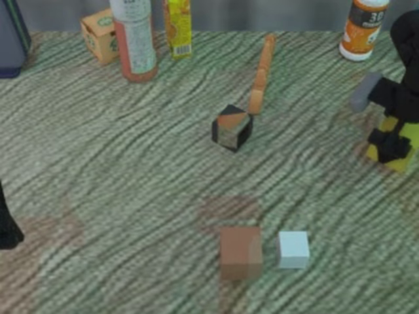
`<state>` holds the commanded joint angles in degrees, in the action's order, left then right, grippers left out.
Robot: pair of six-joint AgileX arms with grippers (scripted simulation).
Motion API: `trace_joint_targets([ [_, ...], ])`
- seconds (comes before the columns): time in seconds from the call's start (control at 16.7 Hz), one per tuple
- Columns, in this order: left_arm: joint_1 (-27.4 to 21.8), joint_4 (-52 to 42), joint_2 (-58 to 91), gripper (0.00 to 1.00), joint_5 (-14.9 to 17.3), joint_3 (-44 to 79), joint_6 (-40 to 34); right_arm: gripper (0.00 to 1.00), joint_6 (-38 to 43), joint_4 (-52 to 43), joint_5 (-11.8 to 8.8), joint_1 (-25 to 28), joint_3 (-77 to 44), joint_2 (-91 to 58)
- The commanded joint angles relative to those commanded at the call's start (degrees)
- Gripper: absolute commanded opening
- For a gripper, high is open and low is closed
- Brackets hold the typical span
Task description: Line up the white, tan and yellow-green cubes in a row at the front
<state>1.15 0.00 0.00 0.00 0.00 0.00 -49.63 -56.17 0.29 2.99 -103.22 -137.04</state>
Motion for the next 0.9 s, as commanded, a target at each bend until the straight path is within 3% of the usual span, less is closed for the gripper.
trace_joint_targets([
  [0.48, 0.0, 0.0, 0.0, 1.00, 0.0, 0.0, 0.0, 0.00, 0.1, -1.3, -0.2, 0.2, -0.8, 0.8],
  [0.9, 0.0, 0.0, 0.0, 1.00, 0.0, 0.0, 0.0, 0.00, 0.1, -13.1, -0.2, 0.6, -8.9, 4.3],
])
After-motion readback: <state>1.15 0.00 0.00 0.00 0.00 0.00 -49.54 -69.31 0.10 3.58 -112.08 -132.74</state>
